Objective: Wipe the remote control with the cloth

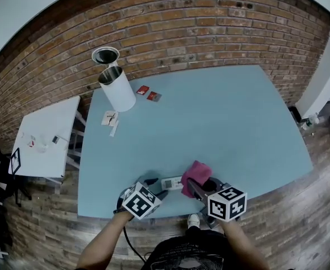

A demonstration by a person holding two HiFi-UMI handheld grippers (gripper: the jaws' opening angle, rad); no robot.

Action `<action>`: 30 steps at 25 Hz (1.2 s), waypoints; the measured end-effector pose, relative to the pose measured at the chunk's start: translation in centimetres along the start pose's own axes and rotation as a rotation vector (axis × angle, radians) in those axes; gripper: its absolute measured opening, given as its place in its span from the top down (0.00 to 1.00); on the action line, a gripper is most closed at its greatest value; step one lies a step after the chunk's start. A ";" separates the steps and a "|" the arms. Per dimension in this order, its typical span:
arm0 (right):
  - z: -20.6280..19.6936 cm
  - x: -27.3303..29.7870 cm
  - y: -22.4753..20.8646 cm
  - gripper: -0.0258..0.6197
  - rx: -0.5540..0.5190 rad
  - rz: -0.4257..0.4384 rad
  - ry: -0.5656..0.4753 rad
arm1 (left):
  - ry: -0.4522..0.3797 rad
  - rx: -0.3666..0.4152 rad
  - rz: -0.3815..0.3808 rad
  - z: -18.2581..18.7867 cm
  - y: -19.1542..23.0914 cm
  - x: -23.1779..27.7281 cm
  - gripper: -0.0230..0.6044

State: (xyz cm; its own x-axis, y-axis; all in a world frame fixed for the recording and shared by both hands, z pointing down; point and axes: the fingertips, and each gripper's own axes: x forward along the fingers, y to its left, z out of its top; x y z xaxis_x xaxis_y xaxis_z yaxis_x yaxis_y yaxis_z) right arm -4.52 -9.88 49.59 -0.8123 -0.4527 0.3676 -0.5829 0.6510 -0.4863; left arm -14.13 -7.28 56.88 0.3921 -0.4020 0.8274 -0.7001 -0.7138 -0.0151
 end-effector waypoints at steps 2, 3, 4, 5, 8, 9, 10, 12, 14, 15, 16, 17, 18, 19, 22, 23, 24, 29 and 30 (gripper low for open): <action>0.3 -0.3 0.7 0.86 -0.039 -0.031 -0.012 | -0.080 -0.065 0.015 1.2 -0.4 -1.3 0.60; 0.5 -0.5 1.1 0.86 -0.059 -0.049 -0.020 | -0.124 -0.099 0.020 1.9 -0.7 -2.0 0.63; 0.7 -0.7 1.4 0.86 -0.078 -0.069 -0.029 | -0.169 -0.130 0.023 2.6 -1.0 -2.7 0.63; 0.8 -0.9 1.7 0.86 -0.097 -0.089 -0.039 | -0.212 -0.158 0.027 3.3 -1.3 -3.4 0.63; 1.0 -1.7 2.7 0.86 -0.146 -0.141 -0.063 | -0.328 -0.215 0.045 4.8 -2.4 -5.2 0.63; 1.0 -2.0 3.0 0.86 -0.160 -0.155 -0.071 | -0.360 -0.233 0.054 5.1 -2.7 -5.8 0.63; 1.1 -2.3 3.4 0.86 -0.172 -0.167 -0.078 | -0.385 -0.252 0.065 5.3 -3.0 -6.3 0.63; 1.0 -2.7 4.2 0.86 -0.191 -0.180 -0.089 | -0.416 -0.296 0.099 5.3 -3.6 -7.2 0.69; 0.6 -2.9 5.0 0.86 -0.210 -0.183 -0.091 | -0.434 -0.314 0.132 5.1 -4.4 -7.8 0.96; 0.4 -3.0 5.3 0.86 -0.222 -0.185 -0.089 | -0.446 -0.313 0.137 5.1 -5.0 -7.9 0.96; 0.1 -3.2 5.7 0.86 -0.234 -0.188 -0.087 | -0.458 -0.313 0.139 5.1 -5.5 -8.0 0.96; -0.1 -3.4 6.1 0.86 -0.246 -0.192 -0.085 | -0.471 -0.318 0.145 5.0 -6.0 -8.2 0.96; -0.4 -3.6 6.4 0.87 -0.257 -0.197 -0.083 | -0.483 -0.327 0.157 5.0 -6.3 -8.3 0.96; -0.6 -3.8 6.8 0.87 -0.270 -0.203 -0.082 | -0.497 -0.339 0.174 4.9 -6.4 -8.6 0.96; -0.9 -4.5 7.5 0.87 -0.299 -0.232 -0.087 | -0.537 -0.373 0.217 5.0 -6.4 -9.5 0.96; -1.0 -4.8 7.7 0.87 -0.304 -0.241 -0.091 | -0.546 -0.378 0.225 5.0 -6.5 -9.7 0.96; -1.1 -5.0 7.8 0.87 -0.307 -0.248 -0.093 | -0.552 -0.380 0.231 5.0 -6.6 -9.9 0.97; -1.7 -5.6 8.1 0.87 -0.309 -0.272 -0.095 | -0.563 -0.379 0.246 4.9 -7.0 -10.3 0.97; -1.9 -5.7 8.1 0.87 -0.309 -0.274 -0.095 | -0.563 -0.377 0.245 4.8 -7.0 -10.4 0.97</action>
State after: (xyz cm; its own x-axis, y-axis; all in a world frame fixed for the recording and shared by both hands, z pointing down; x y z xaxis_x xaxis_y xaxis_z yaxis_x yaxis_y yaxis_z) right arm -4.64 -0.90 45.02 -0.6344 -0.6793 0.3690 -0.7563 0.6441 -0.1145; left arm -10.39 -0.87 45.70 0.3746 -0.8323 0.4085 -0.9258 -0.3597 0.1162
